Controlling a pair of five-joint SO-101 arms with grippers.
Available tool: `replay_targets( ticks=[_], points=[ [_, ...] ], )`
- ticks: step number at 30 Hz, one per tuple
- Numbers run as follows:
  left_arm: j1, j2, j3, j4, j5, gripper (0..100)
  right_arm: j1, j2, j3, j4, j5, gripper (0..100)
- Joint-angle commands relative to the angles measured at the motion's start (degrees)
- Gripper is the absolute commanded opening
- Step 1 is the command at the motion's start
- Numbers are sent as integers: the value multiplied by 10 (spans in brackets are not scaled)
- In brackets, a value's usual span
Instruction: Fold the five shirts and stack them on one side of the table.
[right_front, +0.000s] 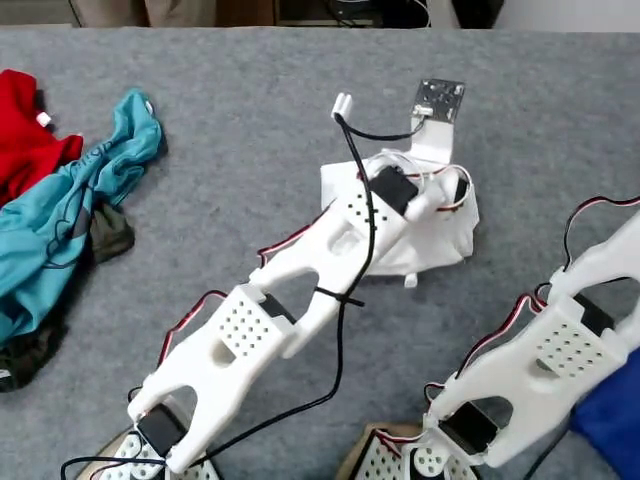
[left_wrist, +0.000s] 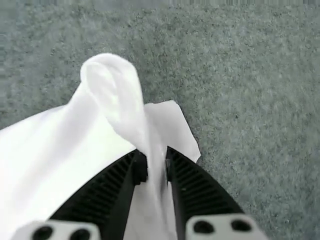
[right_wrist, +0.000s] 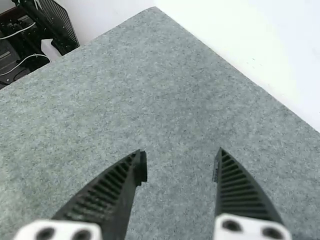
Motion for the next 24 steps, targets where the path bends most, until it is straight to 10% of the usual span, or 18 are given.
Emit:
replay_targets(
  ticks=[1, 12, 24],
  points=[
    [8, -8, -32, -12, 47, 170, 9, -3, -22, -7, -2, 228],
    [-40, -13, -33, 0, 116, 229, 2, -2, -21, -4, 6, 228],
    [-193, -1, -131, 232, 73, 58, -176, -6, 43, 44, 84, 29]
  ],
)
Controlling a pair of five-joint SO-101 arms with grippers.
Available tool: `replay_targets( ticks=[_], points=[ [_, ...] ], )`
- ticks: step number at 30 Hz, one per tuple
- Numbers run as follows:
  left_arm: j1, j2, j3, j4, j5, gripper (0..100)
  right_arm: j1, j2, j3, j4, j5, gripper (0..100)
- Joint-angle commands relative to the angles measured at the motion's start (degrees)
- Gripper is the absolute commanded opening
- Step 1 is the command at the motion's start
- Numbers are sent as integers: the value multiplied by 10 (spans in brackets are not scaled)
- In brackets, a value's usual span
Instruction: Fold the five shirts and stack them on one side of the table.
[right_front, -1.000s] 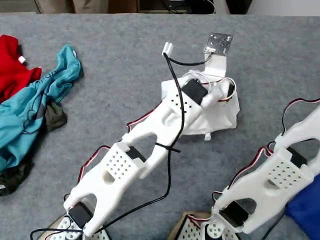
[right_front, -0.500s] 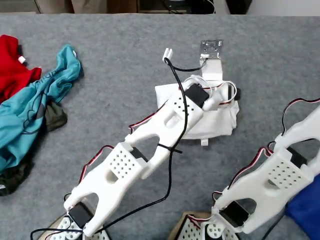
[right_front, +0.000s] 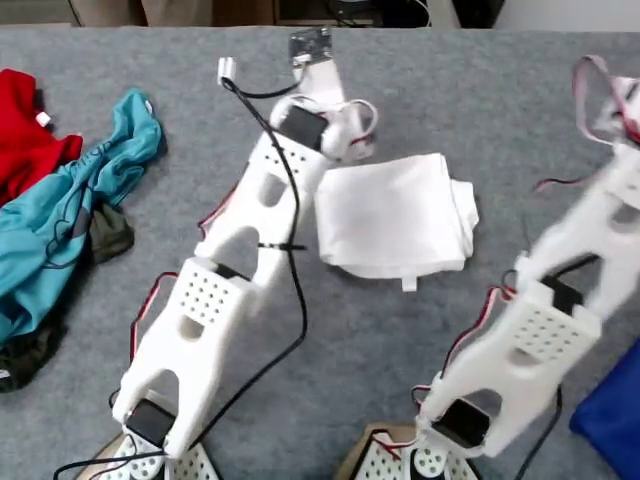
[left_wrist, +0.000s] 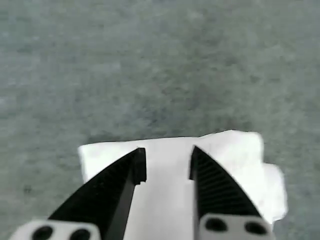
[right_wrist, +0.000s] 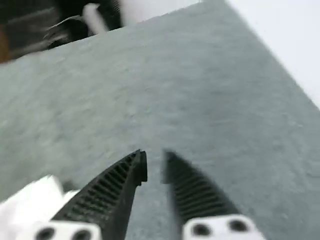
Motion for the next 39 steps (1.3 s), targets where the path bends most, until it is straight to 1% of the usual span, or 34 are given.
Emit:
replay_targets(
  ticks=[1, 2, 5, 8, 12, 16, 22, 24, 26, 30, 32, 35, 39],
  points=[
    [-21, 2, -31, 44, -15, 31, -65, -5, 51, 9, 28, 20],
    [-22, 9, -31, 52, -15, 15, -84, -5, 79, 9, 38, 9],
    [-17, 29, -35, 71, -11, 19, -131, -19, 198, 10, 57, 5],
    [-14, 36, -35, 71, -11, 19, -161, -76, 328, 9, 62, 5],
    [-14, 42, -35, 67, -12, 19, -209, -167, 470, -3, 98, 5],
    [-11, 44, -29, 48, -12, 19, -240, -213, 621, -75, 102, 5],
    [-16, 44, -28, 46, -15, 20, -234, -220, 793, -195, 103, 5],
    [-16, 44, -25, 42, -16, 20, -219, -220, 833, -227, 107, 5],
    [-16, 44, -4, 19, -16, 20, -203, -220, 863, -258, 115, 5],
    [-11, 44, 84, -53, -17, 21, -169, -220, 892, -303, 135, 5],
    [-10, 44, 127, -85, -37, 21, -158, -220, 894, -317, 145, 5],
    [-7, 39, 138, -97, -56, 21, -153, -220, 895, -338, 160, 5],
    [-8, 43, 128, -95, -56, 21, -153, -220, 895, -359, 164, 5]
  ],
)
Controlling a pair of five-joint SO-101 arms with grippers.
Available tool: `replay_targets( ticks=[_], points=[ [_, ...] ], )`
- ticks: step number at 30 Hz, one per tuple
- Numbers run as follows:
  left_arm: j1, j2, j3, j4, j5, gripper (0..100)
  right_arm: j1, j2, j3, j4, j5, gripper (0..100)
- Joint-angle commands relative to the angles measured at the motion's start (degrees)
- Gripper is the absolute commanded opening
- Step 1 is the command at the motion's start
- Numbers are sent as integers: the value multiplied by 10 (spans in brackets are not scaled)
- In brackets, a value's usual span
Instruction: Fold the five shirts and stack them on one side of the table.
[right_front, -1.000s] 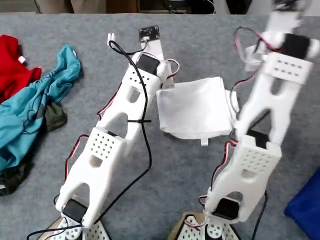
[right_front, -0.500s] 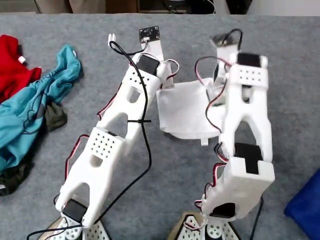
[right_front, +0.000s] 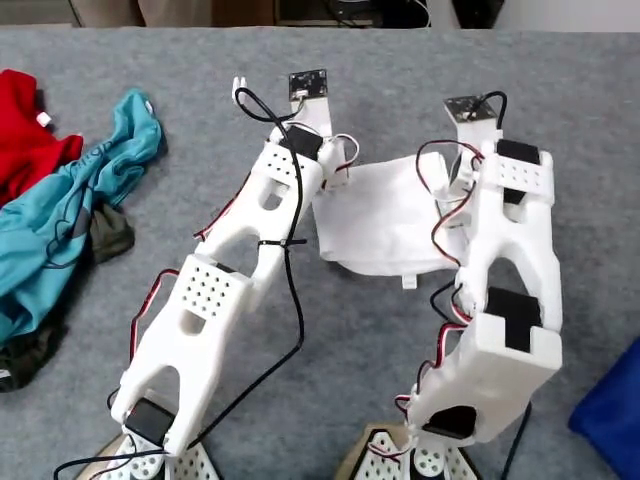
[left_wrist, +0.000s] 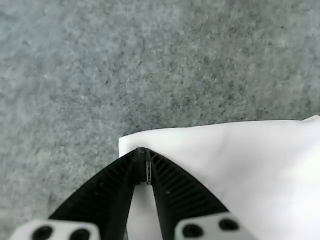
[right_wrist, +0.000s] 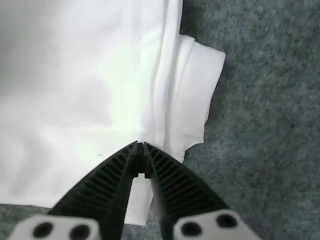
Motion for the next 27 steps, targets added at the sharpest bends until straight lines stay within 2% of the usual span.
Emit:
replay_targets(
  ticks=[1, 6, 10, 15, 24, 27],
  points=[
    [4, -11, -5, -11, -4, 21, 9, -36, 0, -17, 6, 5],
    [4, -15, -11, 2, -3, 21, 7, -49, -7, 8, -2, 5],
    [9, -14, -42, 47, -6, 21, 11, -79, -22, 93, -140, 5],
    [5, -11, -79, 75, -19, 21, 52, -139, -12, 144, -220, 6],
    [33, -11, -94, 106, -20, 21, 60, -250, 13, 281, -226, 6],
    [47, -12, -97, 118, -19, 21, 57, -252, 67, 287, -229, 5]
  ],
)
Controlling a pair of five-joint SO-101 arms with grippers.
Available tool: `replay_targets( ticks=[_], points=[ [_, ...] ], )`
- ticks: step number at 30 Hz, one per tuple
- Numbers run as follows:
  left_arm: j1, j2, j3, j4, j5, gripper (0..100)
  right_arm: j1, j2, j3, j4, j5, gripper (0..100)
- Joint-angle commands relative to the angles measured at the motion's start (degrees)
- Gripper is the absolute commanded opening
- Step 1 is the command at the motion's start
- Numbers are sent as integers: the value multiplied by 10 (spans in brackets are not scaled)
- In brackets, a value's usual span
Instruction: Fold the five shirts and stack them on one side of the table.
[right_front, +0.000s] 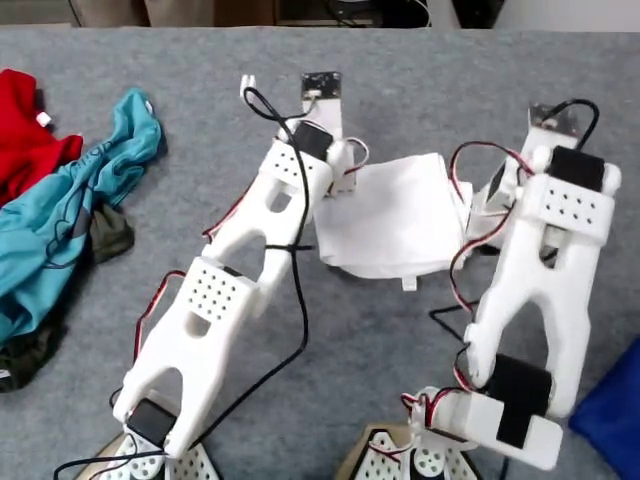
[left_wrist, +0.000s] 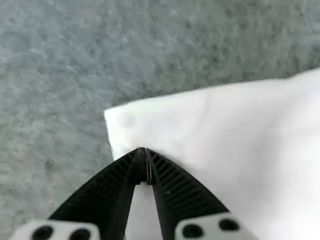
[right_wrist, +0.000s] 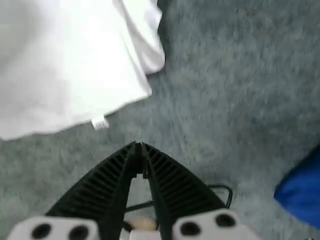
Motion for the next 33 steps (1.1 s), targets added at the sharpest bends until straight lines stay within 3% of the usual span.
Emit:
replay_targets(
  ticks=[1, 6, 10, 15, 23, 33],
  points=[
    [23, -12, -31, 10, -2, 21, -4, -26, 57, 4, -15, 5],
    [27, -17, -39, 15, -2, 21, -3, -30, 162, -76, -201, 5],
    [30, -32, -132, 68, 0, 21, -26, -30, 199, -144, -338, 5],
    [46, -18, -200, 116, -2, 21, -43, -29, 172, -179, -374, 30],
    [40, -6, -245, 130, 1, 22, -45, -26, 168, -222, -483, 253],
    [9, 8, -251, 105, -3, 22, -86, -26, 237, -400, -565, 267]
  ],
)
